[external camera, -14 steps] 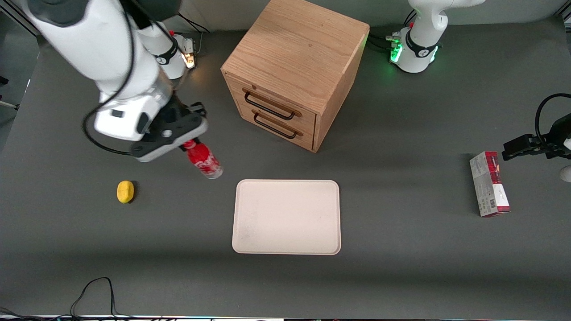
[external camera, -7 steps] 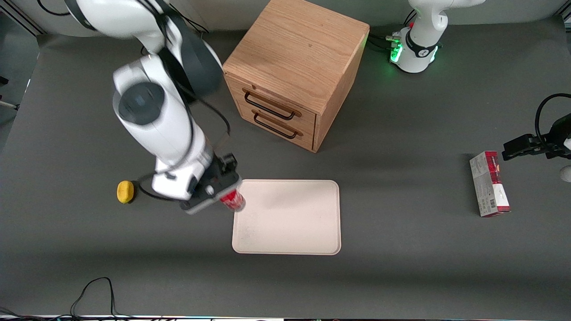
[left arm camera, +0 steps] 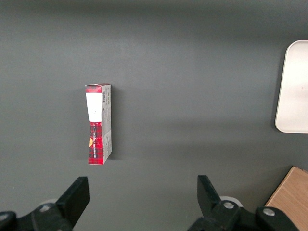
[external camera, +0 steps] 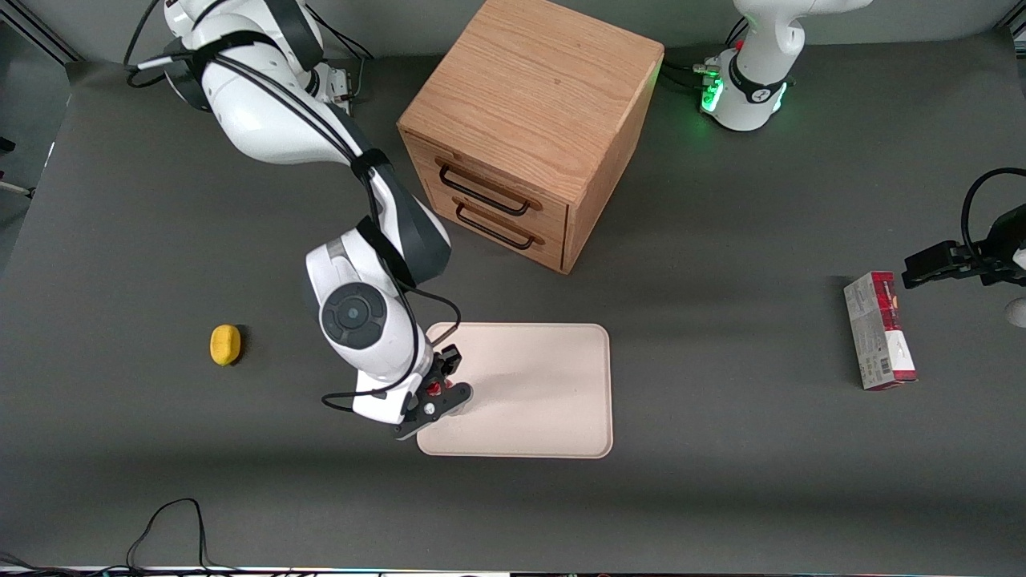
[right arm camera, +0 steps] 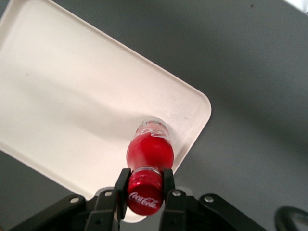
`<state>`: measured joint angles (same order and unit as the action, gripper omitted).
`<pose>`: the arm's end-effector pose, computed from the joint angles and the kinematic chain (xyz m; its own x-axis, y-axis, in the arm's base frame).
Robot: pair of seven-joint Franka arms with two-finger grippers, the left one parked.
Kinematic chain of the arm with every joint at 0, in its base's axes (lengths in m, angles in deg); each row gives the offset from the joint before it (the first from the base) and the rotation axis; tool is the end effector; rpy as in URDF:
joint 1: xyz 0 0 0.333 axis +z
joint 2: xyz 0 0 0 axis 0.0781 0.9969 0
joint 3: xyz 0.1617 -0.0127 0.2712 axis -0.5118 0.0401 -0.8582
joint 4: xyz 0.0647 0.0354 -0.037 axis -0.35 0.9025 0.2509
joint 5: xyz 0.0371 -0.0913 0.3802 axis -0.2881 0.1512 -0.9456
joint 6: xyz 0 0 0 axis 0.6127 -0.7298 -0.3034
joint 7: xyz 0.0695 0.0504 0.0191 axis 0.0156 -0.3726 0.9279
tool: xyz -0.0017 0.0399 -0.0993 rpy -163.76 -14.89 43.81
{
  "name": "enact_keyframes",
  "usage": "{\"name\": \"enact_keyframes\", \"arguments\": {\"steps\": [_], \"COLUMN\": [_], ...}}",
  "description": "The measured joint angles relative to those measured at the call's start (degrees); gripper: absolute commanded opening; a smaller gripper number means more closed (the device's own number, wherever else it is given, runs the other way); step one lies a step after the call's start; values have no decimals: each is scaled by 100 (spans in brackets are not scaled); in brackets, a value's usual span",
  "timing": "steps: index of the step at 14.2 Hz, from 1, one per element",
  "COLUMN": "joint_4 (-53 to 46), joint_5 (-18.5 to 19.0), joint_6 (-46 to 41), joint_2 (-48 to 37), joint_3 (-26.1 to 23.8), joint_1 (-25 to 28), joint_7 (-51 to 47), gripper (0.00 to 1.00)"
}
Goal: Place coke bottle on tray
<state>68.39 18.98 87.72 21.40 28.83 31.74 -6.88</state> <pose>0.6966 0.3620 0.3350 0.8754 0.4814 0.0435 0.4816 -0.8764 0.0058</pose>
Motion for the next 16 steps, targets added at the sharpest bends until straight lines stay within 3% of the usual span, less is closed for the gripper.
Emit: {"name": "enact_keyframes", "arguments": {"steps": [2,3,4,5,11,16], "joint_4": [-3,-11,-12,-12,-160,-404], "joint_5": [25,29,34,39,45,46], "joint_6": [38,39,39,41,104,-888], "joint_2": [73,72,73,74,20,-883], "joint_3": [1,1,1,1,2,-2], "joint_1": [-4,-3,-5,-6,-7,22], "joint_7": [0,0,0,0,-47,-267], "gripper": [6,34,92,100,100,100]}}
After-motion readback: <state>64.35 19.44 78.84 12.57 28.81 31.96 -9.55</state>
